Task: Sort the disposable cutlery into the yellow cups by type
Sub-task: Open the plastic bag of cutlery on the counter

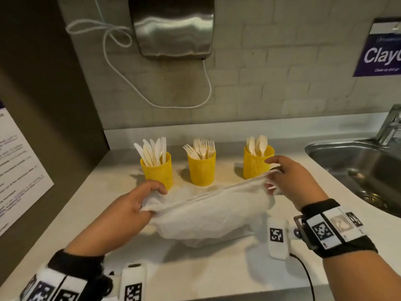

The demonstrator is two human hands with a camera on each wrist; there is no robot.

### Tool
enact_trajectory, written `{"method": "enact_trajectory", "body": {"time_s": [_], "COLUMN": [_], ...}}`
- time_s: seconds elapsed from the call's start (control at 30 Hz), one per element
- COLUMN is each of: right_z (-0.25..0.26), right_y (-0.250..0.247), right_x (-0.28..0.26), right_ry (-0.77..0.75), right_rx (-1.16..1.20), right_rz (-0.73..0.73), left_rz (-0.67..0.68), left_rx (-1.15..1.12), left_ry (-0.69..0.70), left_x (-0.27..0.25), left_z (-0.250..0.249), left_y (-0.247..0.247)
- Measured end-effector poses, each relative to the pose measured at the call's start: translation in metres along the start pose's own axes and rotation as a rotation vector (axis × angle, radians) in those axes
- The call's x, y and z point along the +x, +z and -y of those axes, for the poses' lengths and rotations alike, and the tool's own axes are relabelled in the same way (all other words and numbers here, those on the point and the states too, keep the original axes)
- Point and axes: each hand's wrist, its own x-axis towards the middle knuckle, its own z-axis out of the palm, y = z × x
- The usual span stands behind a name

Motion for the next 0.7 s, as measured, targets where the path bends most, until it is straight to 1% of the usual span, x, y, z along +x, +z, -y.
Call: {"method": "enact_trajectory", "body": {"time_s": [0.07,0.1,0.13,0.17,0.23,0.27,0.3,0.33,0.37,0.4,0.43,0.47,0.5,0.6,0.63,0.67,0.7], "right_z": [0.002,0.003,0.005,0.008,0.007,0.008,0.008,0.007,0.006,0.004,0.002,-0.004,-0.011,-0.021,-0.025,-0.024,-0.024], "right_y": [0.010,0.013,0.015,0.015,0.015,0.017,0.018,0.019,0.019,0.019,0.018,0.017,0.017,0.019,0.020,0.020,0.021], "right_x": [0.006,0.007,0.007,0.005,0.001,-0.002,-0.005,-0.011,-0.016,-0.022,-0.026,-0.028,-0.028,-0.032,-0.030,-0.031,-0.031], "right_ry": [0.123,0.177,0.229,0.280,0.341,0.356,0.357,0.355,0.352,0.358,0.363,0.353,0.327,0.238,0.230,0.219,0.207], "right_rx": [0.329,0.470,0.579,0.664,0.726,0.722,0.710,0.701,0.730,0.791,0.877,0.949,1.014,1.184,1.235,1.244,1.221], "right_rz": [-0.065,-0.085,-0.112,-0.131,-0.111,-0.058,0.002,0.059,0.129,0.195,0.233,0.233,0.212,0.112,0.077,0.062,0.066], "left_rz": [0.108,0.136,0.128,0.084,-0.066,-0.154,-0.222,-0.264,-0.293,-0.320,-0.338,-0.350,-0.371,-0.365,-0.327,-0.255,-0.211], "left_rx": [0.164,0.260,0.321,0.347,0.300,0.210,0.026,-0.247,-0.540,-0.782,-0.937,-1.031,-1.076,-1.204,-1.249,-1.317,-1.333], "left_ry": [0.024,0.033,0.040,0.015,-0.057,-0.097,-0.151,-0.212,-0.277,-0.347,-0.403,-0.423,-0.422,-0.421,-0.431,-0.444,-0.452], "left_x": [0.003,0.007,0.011,0.015,0.020,0.023,0.026,0.027,0.029,0.032,0.035,0.037,0.040,0.044,0.045,0.045,0.045], "left_z": [0.008,0.010,0.013,0.015,0.021,0.023,0.025,0.024,0.022,0.021,0.023,0.025,0.030,0.040,0.040,0.039,0.038], "left_y": [0.008,0.011,0.014,0.016,0.018,0.018,0.019,0.020,0.020,0.020,0.021,0.022,0.024,0.027,0.027,0.027,0.029]}}
